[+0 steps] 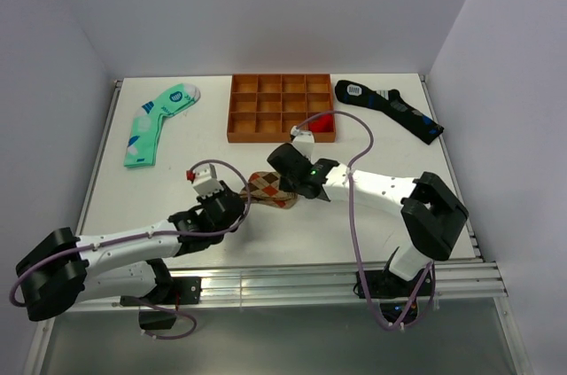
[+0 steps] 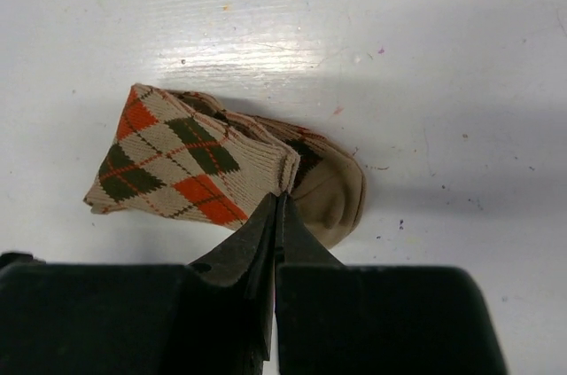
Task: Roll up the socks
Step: Adjust the sock at the center of the board.
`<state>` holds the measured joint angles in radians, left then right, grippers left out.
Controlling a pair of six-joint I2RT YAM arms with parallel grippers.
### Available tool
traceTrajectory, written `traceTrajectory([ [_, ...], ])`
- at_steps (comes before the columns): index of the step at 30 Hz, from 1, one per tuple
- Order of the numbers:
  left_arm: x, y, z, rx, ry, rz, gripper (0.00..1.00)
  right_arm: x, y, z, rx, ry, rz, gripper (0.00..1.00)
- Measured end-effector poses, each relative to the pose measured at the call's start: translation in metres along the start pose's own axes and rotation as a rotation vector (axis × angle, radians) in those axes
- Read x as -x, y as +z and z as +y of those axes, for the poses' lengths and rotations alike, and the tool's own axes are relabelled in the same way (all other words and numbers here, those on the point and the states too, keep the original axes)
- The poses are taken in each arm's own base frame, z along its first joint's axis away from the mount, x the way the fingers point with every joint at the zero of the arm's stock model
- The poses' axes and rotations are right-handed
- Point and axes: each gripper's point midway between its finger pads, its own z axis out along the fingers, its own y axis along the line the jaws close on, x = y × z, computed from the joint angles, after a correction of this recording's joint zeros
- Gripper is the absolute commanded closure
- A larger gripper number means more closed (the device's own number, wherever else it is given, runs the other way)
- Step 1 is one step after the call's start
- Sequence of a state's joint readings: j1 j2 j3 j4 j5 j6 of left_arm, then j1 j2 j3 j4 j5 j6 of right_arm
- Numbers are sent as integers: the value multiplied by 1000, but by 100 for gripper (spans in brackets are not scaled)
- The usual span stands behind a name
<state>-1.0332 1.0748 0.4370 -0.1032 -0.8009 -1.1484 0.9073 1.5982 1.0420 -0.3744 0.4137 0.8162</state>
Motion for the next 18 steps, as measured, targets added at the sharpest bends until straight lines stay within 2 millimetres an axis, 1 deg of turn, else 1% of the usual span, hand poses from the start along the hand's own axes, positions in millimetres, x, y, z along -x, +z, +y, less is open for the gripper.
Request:
traceTrajectory([
  [4,8,14,-3,18,-3,-15,71,4,-2,-3,14,-2,2,100],
  [7,10,25,-4,30,14,-11,70,0,0,-8,10,-5,11,100],
  [10,10,38,-14,26,42,1,69,-10,4,-18,-6,-14,33,100],
  [13,9,46,-24,3,50,17,69,-20,9,-29,-24,-18,50,100],
  [18,3,57,-32,-14,80,45,69,-39,16,-51,-63,-23,90,100],
])
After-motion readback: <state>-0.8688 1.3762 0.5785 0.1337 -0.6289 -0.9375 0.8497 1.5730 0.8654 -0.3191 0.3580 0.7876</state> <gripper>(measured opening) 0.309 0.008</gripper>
